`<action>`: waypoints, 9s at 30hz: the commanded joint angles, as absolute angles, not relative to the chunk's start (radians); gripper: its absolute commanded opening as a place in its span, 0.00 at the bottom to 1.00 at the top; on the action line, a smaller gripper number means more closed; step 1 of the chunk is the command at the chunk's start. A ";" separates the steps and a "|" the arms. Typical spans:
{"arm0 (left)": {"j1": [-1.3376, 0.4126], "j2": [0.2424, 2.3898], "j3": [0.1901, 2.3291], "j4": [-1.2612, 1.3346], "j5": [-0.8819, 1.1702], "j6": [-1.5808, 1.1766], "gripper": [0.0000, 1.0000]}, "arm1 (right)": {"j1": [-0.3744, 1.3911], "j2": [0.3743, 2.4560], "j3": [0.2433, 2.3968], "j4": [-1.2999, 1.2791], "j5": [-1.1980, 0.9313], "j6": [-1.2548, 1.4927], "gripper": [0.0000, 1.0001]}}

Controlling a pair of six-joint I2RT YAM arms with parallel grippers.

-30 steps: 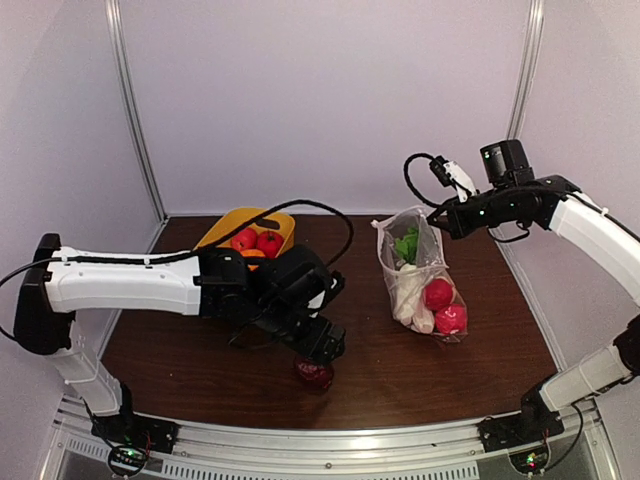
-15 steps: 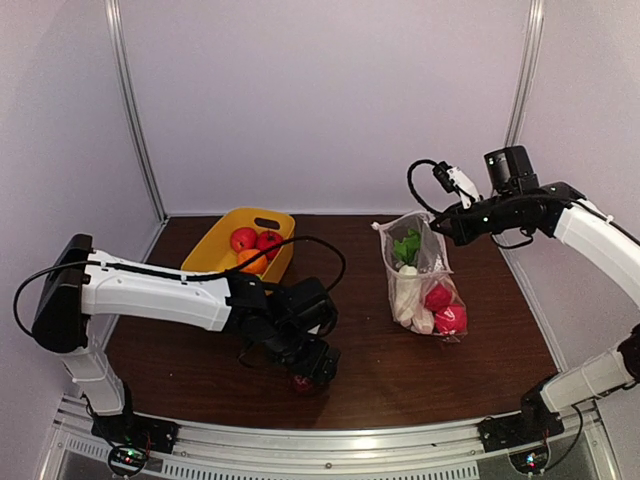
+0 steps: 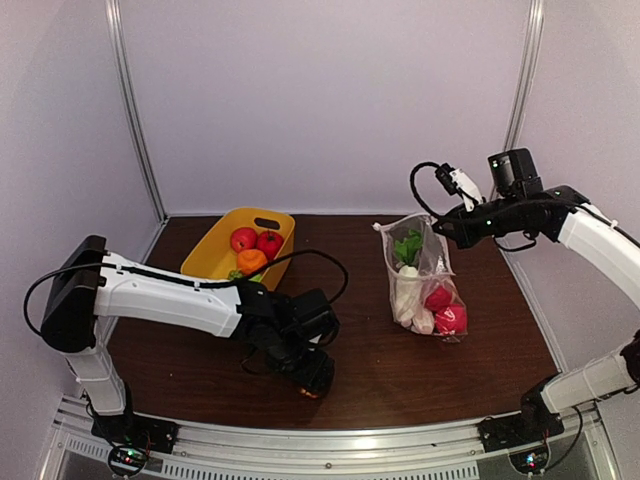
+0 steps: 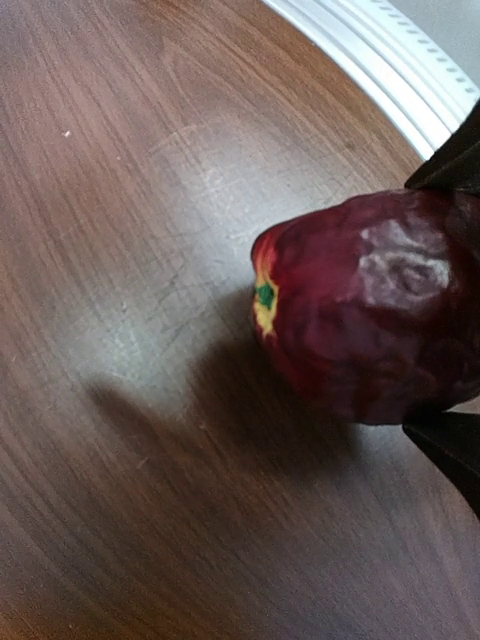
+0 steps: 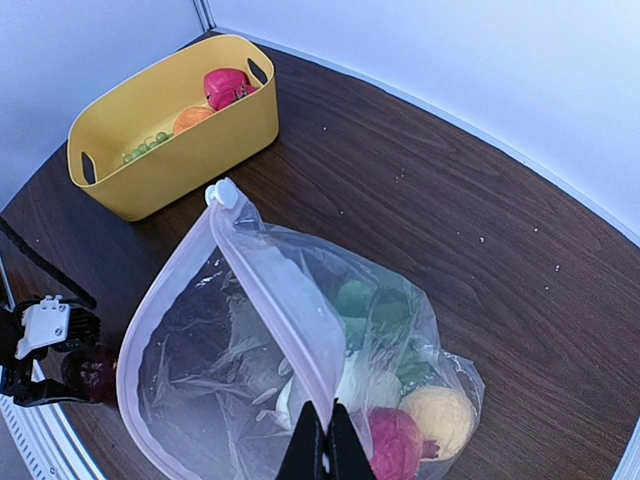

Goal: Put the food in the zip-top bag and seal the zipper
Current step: Pick up the fake fruit at the center of the board, then place the fake fruit in the zipper food storage bag, then pick up the fake fruit from the bin, then place the fake fruit in the zipper food storage bag.

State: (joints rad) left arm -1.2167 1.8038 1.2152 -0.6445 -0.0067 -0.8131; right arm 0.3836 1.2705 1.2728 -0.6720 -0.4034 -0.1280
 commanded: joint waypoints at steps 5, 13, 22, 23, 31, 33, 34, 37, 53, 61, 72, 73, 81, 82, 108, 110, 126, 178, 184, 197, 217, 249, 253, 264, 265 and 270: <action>-1.214 1.692 1.330 -0.632 0.017 -0.683 0.53 | 0.380 1.236 1.273 -0.680 -0.380 -0.138 0.00; -1.215 1.628 1.508 -0.387 -0.127 -0.498 0.49 | 0.380 1.261 1.343 -0.750 -0.378 -0.149 0.00; -1.211 1.866 1.816 -0.220 -0.109 -0.432 0.46 | 0.380 1.320 1.496 -0.891 -0.416 -0.147 0.00; -1.211 1.887 1.840 -0.213 -0.128 -0.431 0.46 | 0.380 1.321 1.503 -0.898 -0.419 -0.145 0.00; -1.138 2.007 1.853 -0.111 -0.179 -0.520 0.43 | 0.380 1.318 1.532 -0.920 -0.430 -0.124 0.00; -1.124 2.052 1.883 -0.114 -0.160 -0.529 0.42 | 0.380 1.323 1.536 -0.923 -0.441 -0.121 0.00; -1.121 2.079 1.913 -0.132 -0.158 -0.529 0.42 | 0.380 1.325 1.537 -0.923 -0.447 -0.119 0.00; -1.117 2.159 2.004 -0.201 -0.134 -0.521 0.43 | 0.380 1.329 1.546 -0.923 -0.473 -0.115 0.00; -1.115 2.209 2.170 -0.320 0.092 -0.485 0.89 | 0.363 1.365 1.600 -0.894 -0.491 -0.108 0.00; -1.113 2.059 2.074 -0.247 0.100 -0.429 0.93 | 0.321 1.343 1.579 -0.887 -0.489 -0.116 0.00; -1.018 1.707 1.749 -0.432 -0.112 -0.324 0.91 | 0.245 1.378 1.659 -0.869 -0.279 -0.175 0.00; -0.988 1.685 1.711 -0.469 -0.128 -0.336 0.91 | 0.230 1.388 1.675 -0.872 -0.277 -0.175 0.00; -0.760 1.589 1.492 -0.720 -0.162 -0.315 0.88 | 0.213 1.357 1.563 -0.777 -0.414 -0.148 0.00; -0.735 1.587 1.477 -0.734 -0.164 -0.312 0.88 | 0.215 1.359 1.542 -0.774 -0.447 -0.146 0.00; -0.536 1.801 1.371 -0.771 -0.058 -0.219 0.85 | 0.215 1.284 1.351 -0.719 -0.502 -0.133 0.00; -0.534 1.813 1.370 -0.771 -0.048 -0.216 0.85 | 0.214 1.283 1.342 -0.713 -0.503 -0.131 0.00; -0.481 1.850 1.447 -0.744 0.091 -0.234 0.82 | 0.215 1.273 1.317 -0.692 -0.502 -0.128 0.00; -0.394 2.285 1.898 -0.802 0.044 -0.311 0.86 | 0.215 1.242 1.292 -0.676 -0.499 -0.125 0.00; -0.391 2.288 1.900 -0.802 0.039 -0.307 0.82 | 0.215 1.230 1.283 -0.676 -0.495 -0.125 0.00; -0.393 2.135 1.847 -0.802 0.015 -0.299 0.63 | 0.215 1.218 1.276 -0.672 -0.486 -0.126 0.00; -0.686 1.746 1.761 -0.535 0.248 -0.379 0.59 | 0.223 1.286 1.420 -0.787 -0.504 -0.136 0.00; -1.046 2.093 1.890 -0.158 0.120 -0.839 0.48 | 0.344 1.334 1.522 -0.867 -0.672 -0.057 0.00; -1.039 2.144 1.942 -0.202 0.078 -0.882 0.50 | 0.352 1.333 1.505 -0.872 -0.699 -0.059 0.00; -1.043 2.134 2.028 -0.236 0.136 -0.729 0.90 | 0.356 1.349 1.541 -0.894 -0.724 -0.065 0.00; -1.043 2.113 2.016 -0.242 0.126 -0.712 0.91 | 0.355 1.352 1.548 -0.897 -0.724 -0.067 0.00; -1.042 2.012 1.956 -0.219 0.119 -0.639 0.98 | 0.351 1.365 1.567 -0.899 -0.727 -0.066 0.00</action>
State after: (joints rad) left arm -1.0462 2.1345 1.9816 -0.2558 0.1318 -0.7284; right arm 0.3492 1.3636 1.5200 -0.9070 -0.6930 -0.0708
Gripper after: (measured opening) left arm 0.968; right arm 0.003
